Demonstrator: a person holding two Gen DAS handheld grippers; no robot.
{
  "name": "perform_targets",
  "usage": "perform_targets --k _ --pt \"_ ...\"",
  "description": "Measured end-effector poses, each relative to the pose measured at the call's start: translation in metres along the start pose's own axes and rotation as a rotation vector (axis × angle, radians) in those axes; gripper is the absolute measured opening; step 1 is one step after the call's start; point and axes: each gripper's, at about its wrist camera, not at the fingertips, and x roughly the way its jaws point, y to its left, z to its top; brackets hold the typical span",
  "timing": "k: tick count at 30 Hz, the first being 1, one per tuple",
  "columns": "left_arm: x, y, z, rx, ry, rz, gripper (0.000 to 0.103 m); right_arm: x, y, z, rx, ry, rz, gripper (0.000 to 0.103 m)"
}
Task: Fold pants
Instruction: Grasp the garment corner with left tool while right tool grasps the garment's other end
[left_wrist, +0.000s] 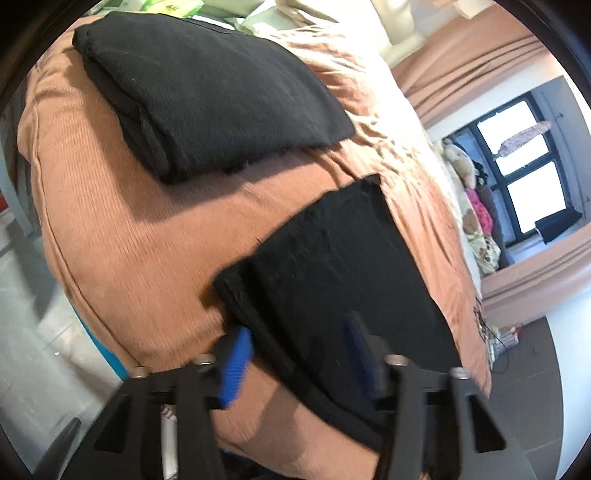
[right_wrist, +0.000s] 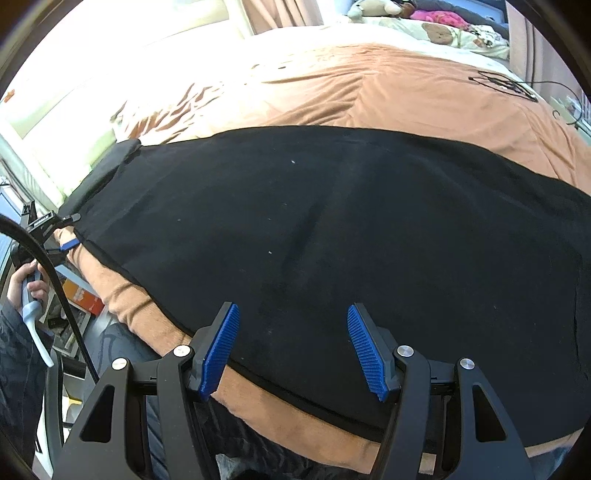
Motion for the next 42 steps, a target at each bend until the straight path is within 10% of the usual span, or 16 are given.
perform_targets --k 12,14,26,42 --pt "0.013 -0.01 0.016 -0.004 0.027 0.003 0.029 0.006 -0.005 -0.002 0.056 0.002 -0.006 0.058" --pt "0.011 -0.015 0.016 0.017 0.01 0.002 0.007 0.005 -0.009 0.001 0.079 -0.003 -0.004 0.058" --pt "-0.027 -0.031 0.033 0.01 -0.115 -0.106 0.004 0.03 -0.005 0.019 0.129 0.018 0.03 0.016" --pt "-0.012 -0.016 0.024 -0.028 -0.061 -0.084 0.004 0.043 -0.024 0.039 0.18 0.111 0.094 0.009"
